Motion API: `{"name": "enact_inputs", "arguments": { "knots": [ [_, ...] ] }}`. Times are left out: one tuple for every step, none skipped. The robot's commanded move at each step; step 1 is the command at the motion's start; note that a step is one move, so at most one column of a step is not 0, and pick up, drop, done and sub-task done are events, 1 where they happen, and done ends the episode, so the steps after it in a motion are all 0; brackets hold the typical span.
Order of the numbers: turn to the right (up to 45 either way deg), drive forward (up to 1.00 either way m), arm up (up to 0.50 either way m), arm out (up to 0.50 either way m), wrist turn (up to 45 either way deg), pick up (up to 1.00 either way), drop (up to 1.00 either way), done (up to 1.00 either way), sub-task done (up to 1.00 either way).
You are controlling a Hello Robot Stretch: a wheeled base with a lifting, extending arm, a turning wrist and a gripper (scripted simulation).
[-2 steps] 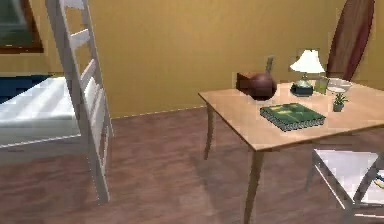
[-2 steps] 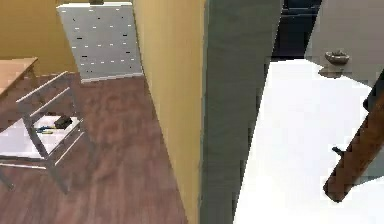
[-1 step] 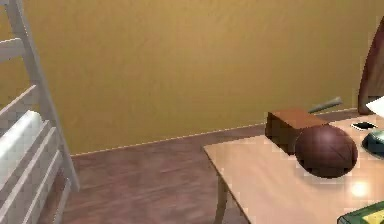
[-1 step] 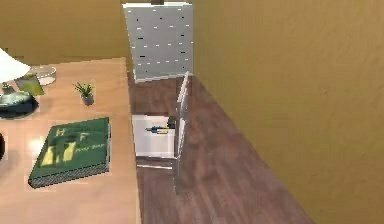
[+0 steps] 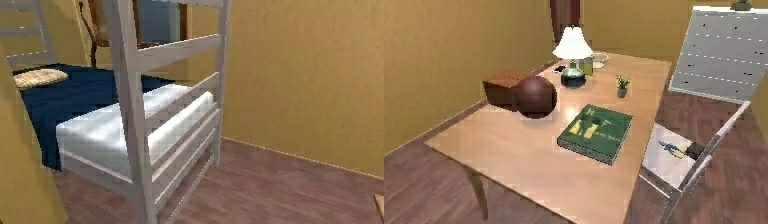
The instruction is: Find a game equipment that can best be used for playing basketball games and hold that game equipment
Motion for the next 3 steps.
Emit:
{"name": "enact_inputs", "arguments": {
  "knots": [
    [33.0, 0.00, 0.00, 0.00, 0.0, 0.00, 0.00, 0.00, 0.00],
    [0.0, 1.00, 0.00, 0.00, 0.0, 0.00, 0.00, 0.00, 0.00],
    [15.0, 0.00, 0.00, 0.00, 0.0, 0.00, 0.00, 0.00, 0.00]
  ]
}}
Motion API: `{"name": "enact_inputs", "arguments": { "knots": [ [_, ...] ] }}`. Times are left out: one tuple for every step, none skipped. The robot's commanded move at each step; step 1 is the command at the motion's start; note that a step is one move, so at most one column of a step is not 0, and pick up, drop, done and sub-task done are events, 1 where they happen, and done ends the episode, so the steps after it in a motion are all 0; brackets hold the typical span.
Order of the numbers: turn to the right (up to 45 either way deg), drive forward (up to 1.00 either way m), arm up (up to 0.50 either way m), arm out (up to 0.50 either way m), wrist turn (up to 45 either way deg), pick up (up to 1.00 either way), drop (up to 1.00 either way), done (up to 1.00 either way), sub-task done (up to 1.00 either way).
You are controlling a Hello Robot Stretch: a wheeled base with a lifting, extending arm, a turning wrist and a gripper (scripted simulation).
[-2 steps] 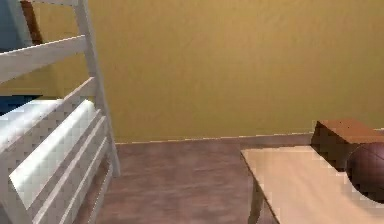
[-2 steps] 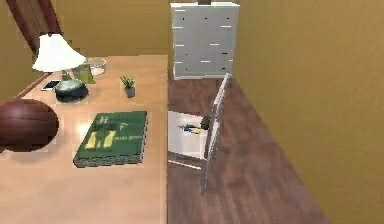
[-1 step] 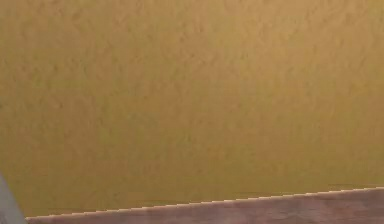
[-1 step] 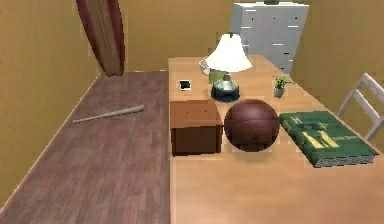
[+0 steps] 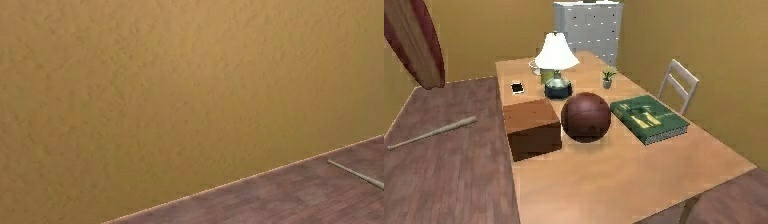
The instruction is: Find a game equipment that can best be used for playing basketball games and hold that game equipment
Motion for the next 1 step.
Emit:
{"name": "enact_inputs", "arguments": {
  "knots": [
    [0.0, 0.05, 0.00, 0.00, 0.0, 0.00, 0.00, 0.00, 0.00]
  ]
}}
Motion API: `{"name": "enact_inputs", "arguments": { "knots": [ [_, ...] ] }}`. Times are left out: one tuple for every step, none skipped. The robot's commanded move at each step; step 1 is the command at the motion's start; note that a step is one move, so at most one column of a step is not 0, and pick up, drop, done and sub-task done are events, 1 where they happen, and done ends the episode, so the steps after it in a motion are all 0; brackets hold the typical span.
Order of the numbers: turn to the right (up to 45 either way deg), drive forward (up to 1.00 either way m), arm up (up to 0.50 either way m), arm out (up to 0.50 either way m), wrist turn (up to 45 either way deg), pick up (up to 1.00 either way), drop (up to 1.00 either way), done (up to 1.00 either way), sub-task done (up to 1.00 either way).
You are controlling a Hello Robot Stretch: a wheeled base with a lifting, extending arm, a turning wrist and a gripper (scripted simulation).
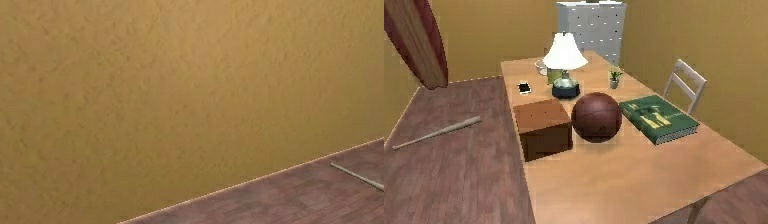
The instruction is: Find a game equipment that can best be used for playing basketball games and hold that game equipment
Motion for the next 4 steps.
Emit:
{"name": "enact_inputs", "arguments": {
  "knots": [
    [21.0, 0.00, 0.00, 0.00, 0.0, 0.00, 0.00, 0.00, 0.00],
    [0.0, 0.20, 0.00, 0.00, 0.0, 0.00, 0.00, 0.00, 0.00],
    [39.0, 0.00, 0.00, 0.00, 0.0, 0.00, 0.00, 0.00, 0.00],
    [0.0, 0.70, 0.00, 0.00, 0.0, 0.00, 0.00, 0.00, 0.00]
  ]
}}
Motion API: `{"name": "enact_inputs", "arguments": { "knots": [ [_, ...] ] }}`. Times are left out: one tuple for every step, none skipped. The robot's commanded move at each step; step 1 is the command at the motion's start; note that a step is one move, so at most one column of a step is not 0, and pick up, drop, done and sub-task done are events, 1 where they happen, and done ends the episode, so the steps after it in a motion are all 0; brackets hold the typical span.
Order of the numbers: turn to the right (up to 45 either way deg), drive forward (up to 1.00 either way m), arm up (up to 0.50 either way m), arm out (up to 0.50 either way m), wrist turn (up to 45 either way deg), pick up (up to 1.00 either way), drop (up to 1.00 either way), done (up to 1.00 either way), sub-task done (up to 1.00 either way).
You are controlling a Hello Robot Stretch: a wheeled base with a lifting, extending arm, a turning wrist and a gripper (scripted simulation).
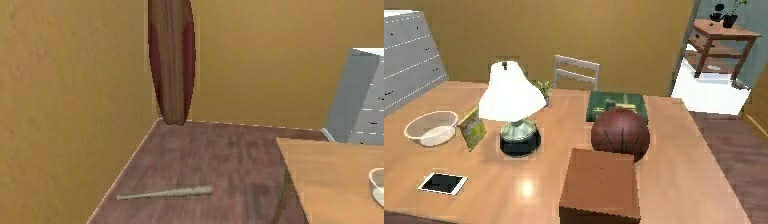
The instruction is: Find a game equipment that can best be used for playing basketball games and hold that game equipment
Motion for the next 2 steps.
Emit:
{"name": "enact_inputs", "arguments": {
  "knots": [
    [15.0, 0.00, 0.00, 0.00, 0.0, 0.00, 0.00, 0.00, 0.00],
    [0.0, 0.00, 0.50, 0.00, 0.0, 0.00, 0.00, 0.00, 0.00]
  ]
}}
